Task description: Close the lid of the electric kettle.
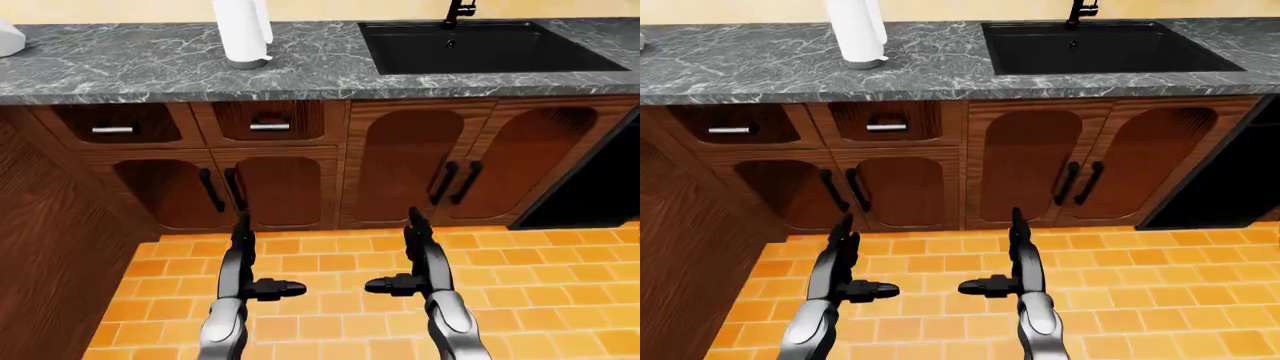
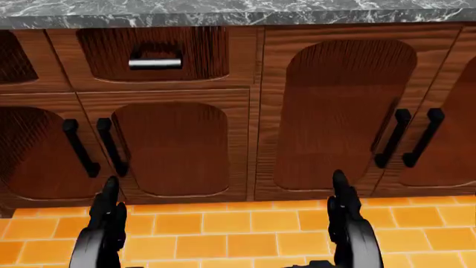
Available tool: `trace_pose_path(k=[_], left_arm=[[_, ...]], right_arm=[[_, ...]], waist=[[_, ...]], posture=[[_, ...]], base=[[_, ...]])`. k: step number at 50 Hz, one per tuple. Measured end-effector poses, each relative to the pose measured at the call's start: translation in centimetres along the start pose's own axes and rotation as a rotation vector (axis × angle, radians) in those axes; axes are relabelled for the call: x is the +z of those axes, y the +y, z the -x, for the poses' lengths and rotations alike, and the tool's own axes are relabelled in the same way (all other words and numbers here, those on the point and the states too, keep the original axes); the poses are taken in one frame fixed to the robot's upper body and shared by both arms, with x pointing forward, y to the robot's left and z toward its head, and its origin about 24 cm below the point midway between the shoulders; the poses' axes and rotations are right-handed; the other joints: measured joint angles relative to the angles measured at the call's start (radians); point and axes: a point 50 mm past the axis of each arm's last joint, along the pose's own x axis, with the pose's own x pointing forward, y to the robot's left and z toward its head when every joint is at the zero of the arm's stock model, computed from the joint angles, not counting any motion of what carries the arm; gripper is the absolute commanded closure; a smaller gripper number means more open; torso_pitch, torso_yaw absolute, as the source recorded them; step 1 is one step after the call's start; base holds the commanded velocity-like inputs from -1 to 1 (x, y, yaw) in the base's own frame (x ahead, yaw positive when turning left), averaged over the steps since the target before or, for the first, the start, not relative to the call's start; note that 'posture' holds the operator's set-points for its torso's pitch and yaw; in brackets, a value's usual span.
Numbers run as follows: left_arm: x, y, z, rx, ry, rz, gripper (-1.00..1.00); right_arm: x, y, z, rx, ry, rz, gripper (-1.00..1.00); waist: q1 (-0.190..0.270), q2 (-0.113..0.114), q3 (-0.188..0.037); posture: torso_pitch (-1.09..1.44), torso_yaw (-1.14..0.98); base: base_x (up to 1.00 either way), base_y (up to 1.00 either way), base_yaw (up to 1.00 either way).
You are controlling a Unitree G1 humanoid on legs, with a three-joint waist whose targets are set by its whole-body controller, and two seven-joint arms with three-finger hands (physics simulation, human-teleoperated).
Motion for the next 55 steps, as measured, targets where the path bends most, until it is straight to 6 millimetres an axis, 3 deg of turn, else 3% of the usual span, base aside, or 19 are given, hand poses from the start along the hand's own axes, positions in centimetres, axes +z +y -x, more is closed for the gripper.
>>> trace_pose_path(k=[1, 3, 5, 7, 12, 22, 31, 37, 45, 55], left_arm=[[0.4, 0.0, 0.0, 0.000, -0.019, -0.003, -1.00], [2.0, 0.0, -0.3, -0.005, -0.103, -0.012, -1.00], [2.3, -0.1, -0.4, -0.009, -0.127, -0.013, -1.00], [1.7, -0.1, -0.2, -0.009, -0.098, -0.012, -1.00], [1.1, 0.0, -0.1, -0.007, -0.060, -0.014, -1.00], [1.6, 0.0, -0.1, -0.010, -0.083, -0.017, -1.00], [1.6, 0.4, -0.4, 0.000, -0.079, -0.016, -1.00], [2.4, 1.4, -0.5, 0.027, -0.092, -0.005, -1.00], [6.1, 3.5, 0.1, 0.088, -0.170, 0.013, -1.00], [15.3, 8.4, 4.2, 0.237, -0.392, 0.052, -1.00]], right_arm=[[0.4, 0.0, 0.0, -0.002, -0.016, 0.007, -1.00], [1.9, -0.2, -0.3, -0.015, -0.092, 0.024, -1.00], [2.1, -0.2, -0.3, -0.023, -0.113, 0.029, -1.00], [1.6, -0.3, 0.0, -0.026, -0.090, 0.033, -1.00], [1.1, -0.8, 0.0, -0.042, -0.056, 0.041, -1.00], [2.0, -0.6, 0.1, -0.027, -0.088, 0.036, -1.00], [2.8, -1.4, 0.7, -0.049, -0.104, 0.025, -1.00], [4.4, -3.3, 1.7, -0.101, -0.155, 0.010, -1.00], [7.5, -5.4, 3.6, -0.165, -0.229, 0.009, -1.00], [13.4, -6.7, 6.9, -0.207, -0.365, 0.026, -1.00]], waist=[[-0.001, -0.004, -0.010], [0.006, -0.003, -0.060], [0.009, -0.010, -0.041], [0.008, -0.009, -0.053], [0.008, -0.006, -0.054], [0.008, -0.005, -0.072], [0.010, -0.005, -0.069], [0.009, -0.007, -0.065], [0.007, -0.007, -0.060], [0.005, 0.003, -0.059]], posture=[[0.00, 0.00], [0.00, 0.00], [0.00, 0.00], [0.00, 0.00], [0.00, 0.00], [0.00, 0.00], [0.00, 0.00], [0.00, 0.00], [0.00, 0.00], [0.00, 0.00]], base=[[0.00, 0.00, 0.00], [0.00, 0.00, 0.00], [0.00, 0.00, 0.00], [0.00, 0.00, 0.00], [0.00, 0.00, 0.00], [0.00, 0.00, 0.00], [0.00, 0.00, 0.00], [0.00, 0.00, 0.00], [0.00, 0.00, 0.00], [0.00, 0.00, 0.00]])
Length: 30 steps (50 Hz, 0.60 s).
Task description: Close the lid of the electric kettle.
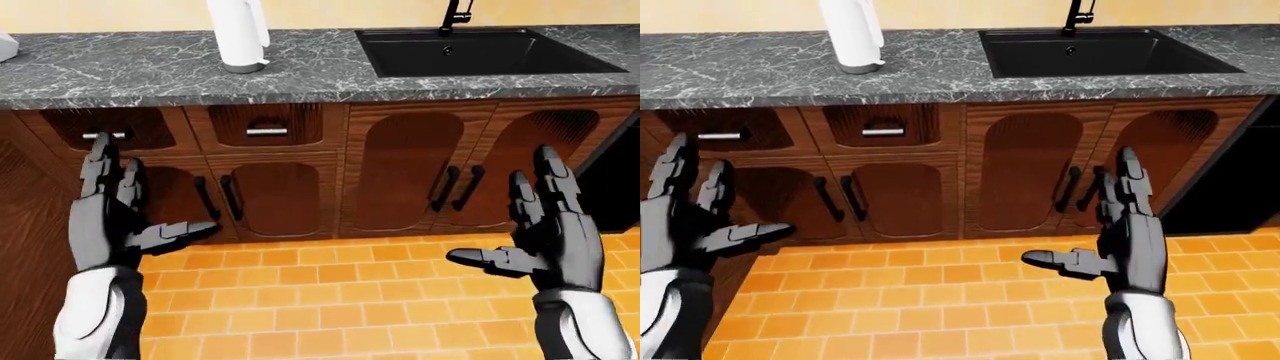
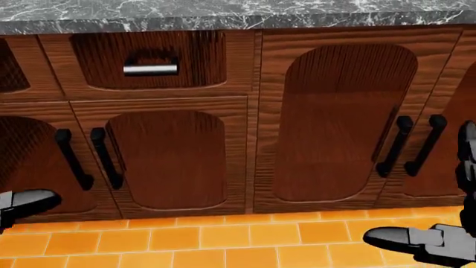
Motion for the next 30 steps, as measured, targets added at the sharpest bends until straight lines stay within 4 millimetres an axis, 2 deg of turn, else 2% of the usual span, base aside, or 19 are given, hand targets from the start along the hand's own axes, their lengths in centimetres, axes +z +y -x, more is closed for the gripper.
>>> trace_pose_path(k=[8, 13, 22, 30], left_arm=[[6.9, 3.3, 0.9, 0.139, -0.137, 0.028, -1.00], [9.5, 4.1, 1.5, 0.167, -0.183, 0.030, -1.00], [11.2, 8.0, 2.1, 0.290, -0.208, 0.034, -1.00], [10.6, 8.9, 2.1, 0.305, -0.190, 0.052, -1.00]], right_arm=[[5.6, -2.2, 1.6, -0.056, -0.123, 0.044, -1.00], [7.5, -4.2, 2.1, -0.082, -0.123, 0.114, -1.00], [9.1, -4.8, 3.1, -0.090, -0.142, 0.113, -1.00], [9.4, -4.8, 3.2, -0.091, -0.145, 0.094, -1.00]], waist=[[0.002, 0.001, 0.011], [0.005, 0.002, 0.024], [0.001, 0.000, 0.048], [0.003, -0.005, 0.048]], posture=[[0.00, 0.00], [0.00, 0.00], [0.00, 0.00], [0.00, 0.00]], base=[[0.00, 0.00, 0.00], [0.00, 0.00, 0.00], [0.00, 0.00, 0.00], [0.00, 0.00, 0.00]])
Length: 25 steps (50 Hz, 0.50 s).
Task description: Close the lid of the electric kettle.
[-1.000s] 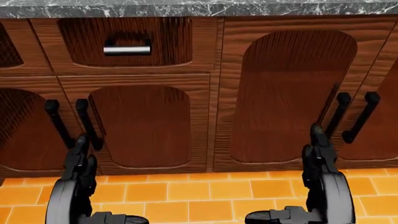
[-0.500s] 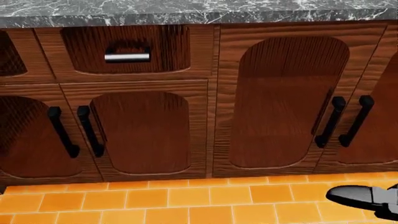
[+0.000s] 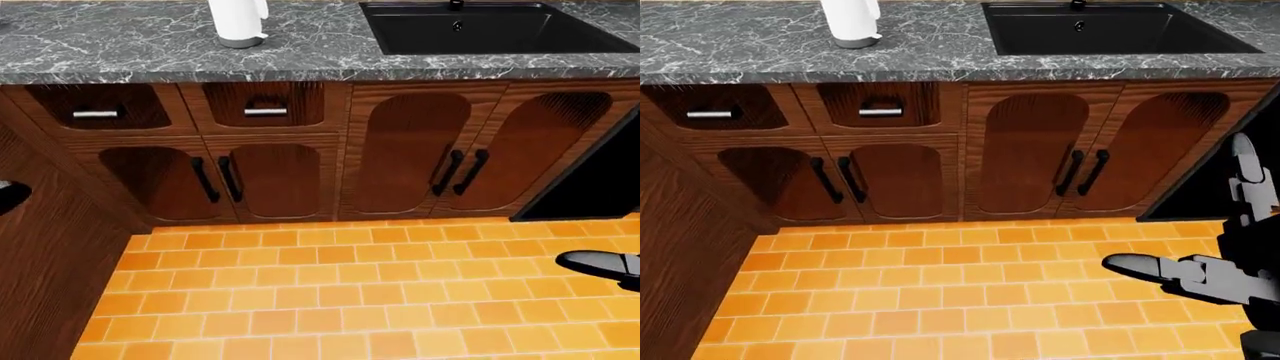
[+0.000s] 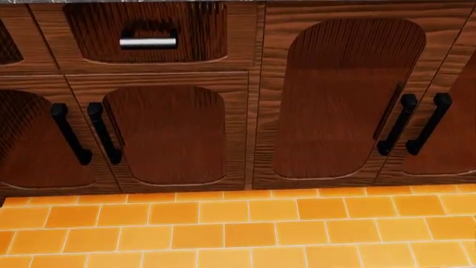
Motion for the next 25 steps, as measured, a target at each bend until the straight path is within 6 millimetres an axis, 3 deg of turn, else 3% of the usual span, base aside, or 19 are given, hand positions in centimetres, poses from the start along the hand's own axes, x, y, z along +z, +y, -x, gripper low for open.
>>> trace_pose_path(k=[22, 25], left_arm=[[-0.5, -0.6, 0.1, -0.029, 0.007, -0.014, -1.00], [-0.7, -0.7, 0.2, -0.033, 0.020, -0.015, -1.00]], right_arm=[[-1.0, 0.1, 0.0, -0.016, 0.028, 0.020, -1.00], [-1.2, 0.1, 0.0, -0.012, 0.035, 0.029, -1.00]], waist=[[-0.005, 0.004, -0.006], [-0.007, 0.012, -0.019]], posture=[[0.00, 0.00], [0.00, 0.00]], base=[[0.00, 0.01, 0.00], [0.00, 0.21, 0.00]])
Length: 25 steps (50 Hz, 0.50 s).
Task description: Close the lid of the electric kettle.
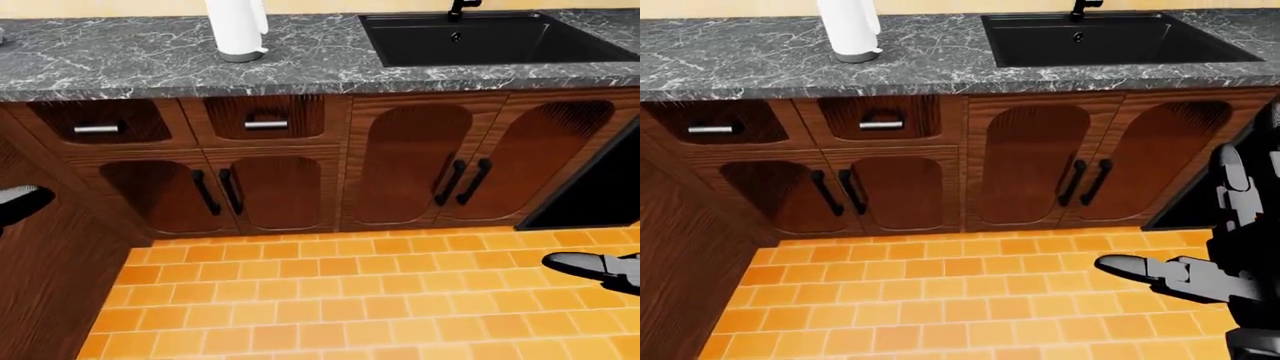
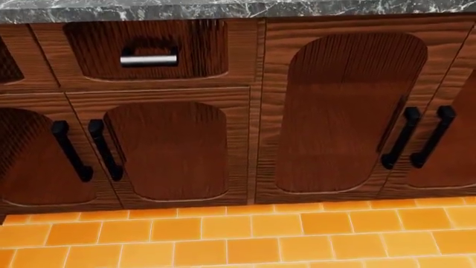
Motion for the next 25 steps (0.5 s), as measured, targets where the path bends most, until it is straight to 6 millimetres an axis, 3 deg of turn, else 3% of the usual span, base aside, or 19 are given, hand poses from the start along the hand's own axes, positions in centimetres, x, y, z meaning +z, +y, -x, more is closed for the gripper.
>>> trace_pose_path(k=[5, 7, 9, 10, 14, 23, 25], left_arm=[[0.6, -0.5, 0.2, -0.026, -0.035, -0.009, -1.00], [0.7, -0.4, 0.2, -0.022, -0.042, -0.011, -1.00], [0.8, -0.3, 0.2, -0.011, -0.044, -0.013, -1.00], [0.7, 0.0, 0.2, 0.001, -0.037, -0.013, -1.00], [0.0, 0.2, 0.0, 0.021, -0.002, -0.017, -1.00], [0.2, -0.2, 0.0, 0.000, -0.026, -0.020, -1.00], [-0.2, -0.4, 0.1, -0.009, -0.014, -0.014, -1.00]], right_arm=[[-0.2, -0.4, 0.0, -0.022, 0.010, 0.016, -1.00], [-0.1, -0.3, 0.0, -0.021, 0.001, 0.019, -1.00], [0.2, -0.2, 0.1, -0.014, -0.018, 0.023, -1.00], [0.0, 0.0, 0.1, -0.003, -0.014, 0.012, -1.00], [-0.2, 0.1, 0.2, 0.015, 0.010, 0.013, -1.00], [-0.2, 0.1, 0.1, 0.000, -0.007, 0.018, -1.00], [-0.4, -0.2, 0.0, -0.010, 0.005, 0.019, -1.00]], waist=[[-0.005, 0.001, -0.005], [-0.006, 0.019, -0.003], [-0.005, 0.052, -0.001], [0.002, 0.041, 0.001], [0.010, 0.033, 0.006], [0.002, -0.054, 0.009], [-0.010, -0.033, 0.012]], posture=[[0.00, 0.00], [0.00, 0.00], [0.00, 0.00], [0.00, 0.00], [0.00, 0.00], [0.00, 0.00], [0.00, 0.00]], base=[[0.00, 0.28, 0.00], [0.00, 0.28, 0.00], [0.00, 0.29, 0.00], [0.00, 0.28, 0.00], [0.00, 0.28, 0.00], [0.00, 0.28, 0.00], [0.00, 0.28, 0.00]])
